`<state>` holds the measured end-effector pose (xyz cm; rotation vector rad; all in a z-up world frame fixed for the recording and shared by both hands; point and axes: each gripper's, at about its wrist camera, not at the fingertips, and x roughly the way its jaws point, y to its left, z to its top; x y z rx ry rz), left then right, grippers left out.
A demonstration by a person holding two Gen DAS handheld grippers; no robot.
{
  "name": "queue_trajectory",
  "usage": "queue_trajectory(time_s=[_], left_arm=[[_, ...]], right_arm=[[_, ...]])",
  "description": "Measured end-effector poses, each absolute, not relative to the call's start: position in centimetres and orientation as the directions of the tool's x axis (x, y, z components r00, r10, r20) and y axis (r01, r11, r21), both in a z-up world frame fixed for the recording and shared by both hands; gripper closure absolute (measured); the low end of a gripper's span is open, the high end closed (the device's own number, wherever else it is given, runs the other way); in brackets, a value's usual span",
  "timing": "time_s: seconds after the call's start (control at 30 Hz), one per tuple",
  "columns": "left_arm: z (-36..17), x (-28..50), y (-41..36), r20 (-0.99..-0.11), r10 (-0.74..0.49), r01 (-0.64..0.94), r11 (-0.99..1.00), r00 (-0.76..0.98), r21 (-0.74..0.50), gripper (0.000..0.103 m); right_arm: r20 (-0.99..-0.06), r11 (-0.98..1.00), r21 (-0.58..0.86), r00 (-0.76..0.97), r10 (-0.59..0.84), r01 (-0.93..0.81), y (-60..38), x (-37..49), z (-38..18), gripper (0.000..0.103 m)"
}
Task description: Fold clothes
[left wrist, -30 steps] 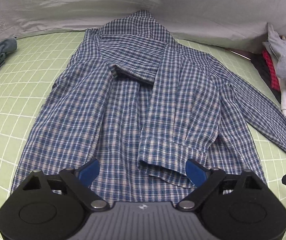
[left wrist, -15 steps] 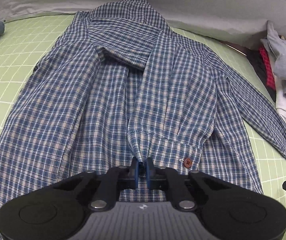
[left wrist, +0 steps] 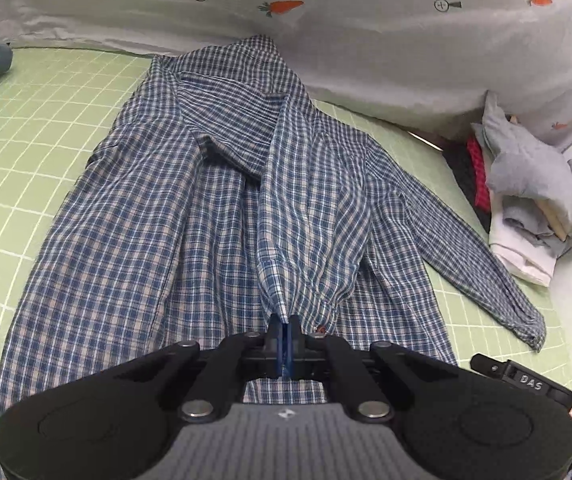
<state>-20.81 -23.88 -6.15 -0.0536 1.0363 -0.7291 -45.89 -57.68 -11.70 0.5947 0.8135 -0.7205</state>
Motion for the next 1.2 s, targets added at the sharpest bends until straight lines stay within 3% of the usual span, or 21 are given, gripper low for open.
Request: queue_trajectory(time_s=[0.5, 1.03, 1.07, 1.2], left_arm=[[-7.0, -20.7, -11.2, -0.792, -0.512, 0.333, 0.850, 0.332, -0.409, 0.101], [-12.1, -18.5, -9.0, -0.859, -0.468, 0.251, 0.875, 0.209, -0.415, 0.099], [-11.8, -18.2, -8.9, -0.856, -0.470, 0.254, 0.874, 0.215, -0.415, 0.095], [-9.3, -16.4, -9.5, -0.838, -0.465, 0.272, 0.878, 0.287, -0.394, 0.055]], right_arm=[[-0.835, 0.693, 0.155, 0.468, -0.288, 0.704, -50.3, -42.2, -12.4, 0.000], [-0.847, 0.724, 0.051, 0.414, -0.334, 0.688, -46.5, -41.1, -12.2, 0.000], [-0.844, 0.721, 0.050, 0.415, -0.339, 0.691, -46.5, -41.1, -12.1, 0.000], [-0.822, 0.703, 0.067, 0.438, -0.364, 0.708, -47.0, -40.8, -11.3, 0.000]])
